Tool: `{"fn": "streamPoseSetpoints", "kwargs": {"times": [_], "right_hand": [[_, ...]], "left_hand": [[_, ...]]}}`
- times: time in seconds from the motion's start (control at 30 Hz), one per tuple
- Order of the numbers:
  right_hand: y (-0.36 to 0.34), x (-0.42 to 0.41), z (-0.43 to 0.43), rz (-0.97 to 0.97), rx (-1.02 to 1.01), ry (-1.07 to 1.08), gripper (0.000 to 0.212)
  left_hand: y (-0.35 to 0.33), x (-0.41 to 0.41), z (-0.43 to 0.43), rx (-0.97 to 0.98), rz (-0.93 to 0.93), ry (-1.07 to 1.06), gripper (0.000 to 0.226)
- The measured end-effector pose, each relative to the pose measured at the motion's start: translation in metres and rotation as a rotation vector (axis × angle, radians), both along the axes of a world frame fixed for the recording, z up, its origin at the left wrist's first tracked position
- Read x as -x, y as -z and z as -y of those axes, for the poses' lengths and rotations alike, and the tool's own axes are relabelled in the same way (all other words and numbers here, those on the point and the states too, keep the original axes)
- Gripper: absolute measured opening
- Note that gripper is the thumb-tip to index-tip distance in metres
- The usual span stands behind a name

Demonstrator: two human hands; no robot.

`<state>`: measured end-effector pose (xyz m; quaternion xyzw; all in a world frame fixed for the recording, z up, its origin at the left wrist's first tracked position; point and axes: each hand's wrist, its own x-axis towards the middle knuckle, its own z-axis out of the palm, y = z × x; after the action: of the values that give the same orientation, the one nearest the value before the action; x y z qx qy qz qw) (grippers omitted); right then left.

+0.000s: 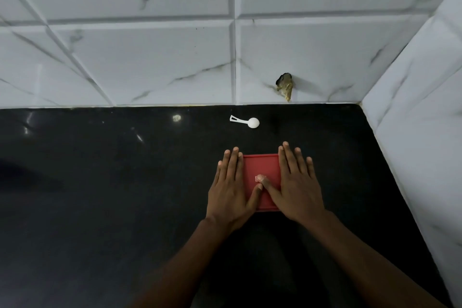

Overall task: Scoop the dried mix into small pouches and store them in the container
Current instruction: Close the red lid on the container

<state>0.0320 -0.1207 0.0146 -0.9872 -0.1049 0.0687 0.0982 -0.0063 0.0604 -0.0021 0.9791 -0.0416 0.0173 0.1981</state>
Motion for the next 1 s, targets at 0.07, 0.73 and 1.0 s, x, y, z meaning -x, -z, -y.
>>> {"fn": "streamPoseSetpoints", "kwargs": {"times": [0.07, 0.73, 1.0], "right_hand": [[-0.004, -0.001, 0.000, -0.018, -0.037, 0.014, 0.097], [-0.006, 0.017, -0.038, -0.364, -1.007, 0.597, 0.034], [-0.003, 0.022, -0.064, -0.427, -1.186, 0.636, 0.026]], "left_hand": [[-0.003, -0.001, -0.001, -0.017, -0.035, 0.008, 0.095], [-0.010, -0.004, -0.066, 0.864, -0.286, -0.459, 0.030], [0.002, 0.012, -0.092, 1.104, -0.297, -0.492, 0.034]]}}
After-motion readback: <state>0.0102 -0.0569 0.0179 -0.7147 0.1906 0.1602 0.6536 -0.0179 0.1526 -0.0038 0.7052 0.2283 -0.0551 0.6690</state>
